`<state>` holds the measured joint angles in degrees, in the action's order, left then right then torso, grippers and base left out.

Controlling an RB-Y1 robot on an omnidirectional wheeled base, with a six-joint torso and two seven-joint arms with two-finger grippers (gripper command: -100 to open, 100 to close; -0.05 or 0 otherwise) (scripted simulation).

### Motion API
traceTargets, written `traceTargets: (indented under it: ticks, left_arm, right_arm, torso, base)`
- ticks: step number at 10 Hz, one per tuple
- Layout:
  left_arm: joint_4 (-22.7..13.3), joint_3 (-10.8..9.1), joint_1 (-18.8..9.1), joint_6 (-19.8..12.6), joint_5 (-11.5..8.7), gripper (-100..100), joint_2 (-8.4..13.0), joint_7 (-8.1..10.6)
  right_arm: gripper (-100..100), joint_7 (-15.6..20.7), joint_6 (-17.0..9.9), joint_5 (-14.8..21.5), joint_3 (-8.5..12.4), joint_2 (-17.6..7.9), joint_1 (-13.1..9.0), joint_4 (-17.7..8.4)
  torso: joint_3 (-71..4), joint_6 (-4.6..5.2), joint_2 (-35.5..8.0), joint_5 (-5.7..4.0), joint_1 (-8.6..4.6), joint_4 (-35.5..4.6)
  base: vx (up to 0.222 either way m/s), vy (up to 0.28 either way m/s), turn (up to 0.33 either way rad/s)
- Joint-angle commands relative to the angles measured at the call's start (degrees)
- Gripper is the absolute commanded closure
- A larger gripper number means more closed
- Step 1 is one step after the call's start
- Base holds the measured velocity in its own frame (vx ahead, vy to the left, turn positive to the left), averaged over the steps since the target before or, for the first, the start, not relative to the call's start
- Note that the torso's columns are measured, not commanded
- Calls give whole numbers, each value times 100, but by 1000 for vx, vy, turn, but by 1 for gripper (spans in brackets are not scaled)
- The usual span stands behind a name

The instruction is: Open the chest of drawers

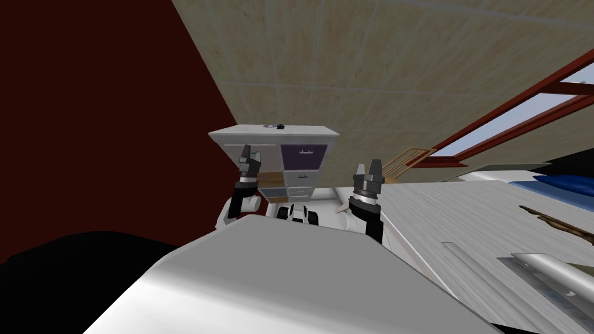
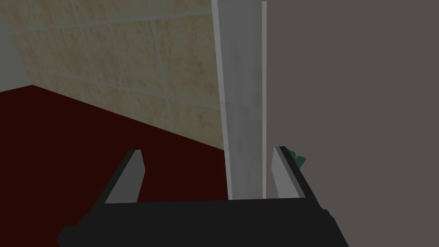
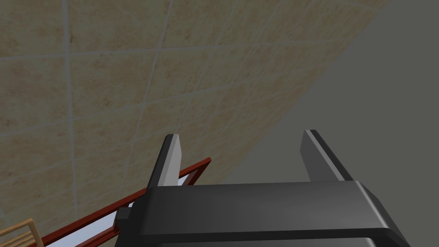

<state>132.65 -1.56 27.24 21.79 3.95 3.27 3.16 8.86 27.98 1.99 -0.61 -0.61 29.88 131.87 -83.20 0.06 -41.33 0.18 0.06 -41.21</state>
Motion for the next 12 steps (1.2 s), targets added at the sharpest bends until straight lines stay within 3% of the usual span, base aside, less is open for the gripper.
traceTargets:
  ticks: [1, 12]
  left_arm:
    - [-338, 4, -24, 58, -13, -100, 269, -9]
    - [-1783, 13, -208, 555, -63, -100, 558, -75]
  right_arm:
    - [0, 0, 0, 0, 0, 0, 0, -1]
    - [0, 0, 0, 0, 0, 0, 1, -1]
  torso:
    - [-122, -2, -46, -9, -9, -64]
    - [-138, -6, -92, -17, -3, -107]
  base:
    - [0, -95, 2]
    - [11, -72, 6]
